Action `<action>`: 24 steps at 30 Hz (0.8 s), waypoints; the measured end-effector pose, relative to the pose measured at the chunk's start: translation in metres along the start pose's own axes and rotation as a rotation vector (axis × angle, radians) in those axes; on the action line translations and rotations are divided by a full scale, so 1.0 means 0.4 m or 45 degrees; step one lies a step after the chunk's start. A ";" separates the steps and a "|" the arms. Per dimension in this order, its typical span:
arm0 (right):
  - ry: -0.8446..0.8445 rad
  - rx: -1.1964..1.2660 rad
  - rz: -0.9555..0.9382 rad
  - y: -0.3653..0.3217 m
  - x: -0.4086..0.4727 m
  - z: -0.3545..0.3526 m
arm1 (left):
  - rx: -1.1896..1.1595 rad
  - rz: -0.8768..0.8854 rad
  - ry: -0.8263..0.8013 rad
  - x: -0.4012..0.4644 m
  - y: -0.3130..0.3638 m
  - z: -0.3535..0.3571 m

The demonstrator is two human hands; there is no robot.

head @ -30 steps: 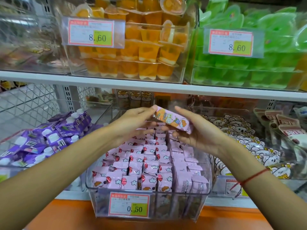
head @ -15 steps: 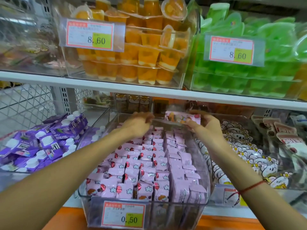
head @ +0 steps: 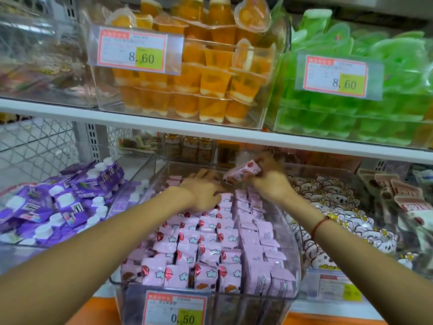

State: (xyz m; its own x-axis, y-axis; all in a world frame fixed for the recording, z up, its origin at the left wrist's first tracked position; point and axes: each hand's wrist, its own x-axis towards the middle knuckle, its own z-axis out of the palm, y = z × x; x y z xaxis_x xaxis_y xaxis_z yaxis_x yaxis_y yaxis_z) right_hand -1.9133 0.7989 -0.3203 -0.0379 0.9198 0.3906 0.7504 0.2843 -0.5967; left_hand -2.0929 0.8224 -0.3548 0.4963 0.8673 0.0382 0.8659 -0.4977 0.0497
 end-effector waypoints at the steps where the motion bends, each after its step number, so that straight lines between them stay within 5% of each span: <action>1: -0.060 -0.030 -0.022 -0.005 0.010 0.013 | 0.022 -0.012 -0.032 -0.009 0.000 0.001; 13: -0.210 -0.295 0.011 -0.009 0.069 0.046 | -0.052 -0.108 0.000 -0.080 -0.001 -0.009; 16: -0.436 -0.190 0.016 0.001 0.056 0.067 | -0.095 -0.126 0.023 -0.064 -0.001 -0.012; 19: -0.717 -0.413 -0.046 -0.002 0.055 0.097 | -0.104 -0.135 0.032 -0.053 -0.006 -0.012; 24: -0.775 -0.508 -0.051 -0.030 0.046 0.075 | -0.119 -0.151 0.041 -0.075 -0.017 -0.017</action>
State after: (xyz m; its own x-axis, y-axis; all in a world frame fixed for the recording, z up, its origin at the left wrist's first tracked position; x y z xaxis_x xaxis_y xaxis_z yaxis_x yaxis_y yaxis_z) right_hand -1.9426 0.8205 -0.3270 -0.3434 0.9313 -0.1213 0.9198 0.3073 -0.2441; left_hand -2.1140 0.7999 -0.3495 0.3877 0.9199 0.0583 0.9079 -0.3921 0.1480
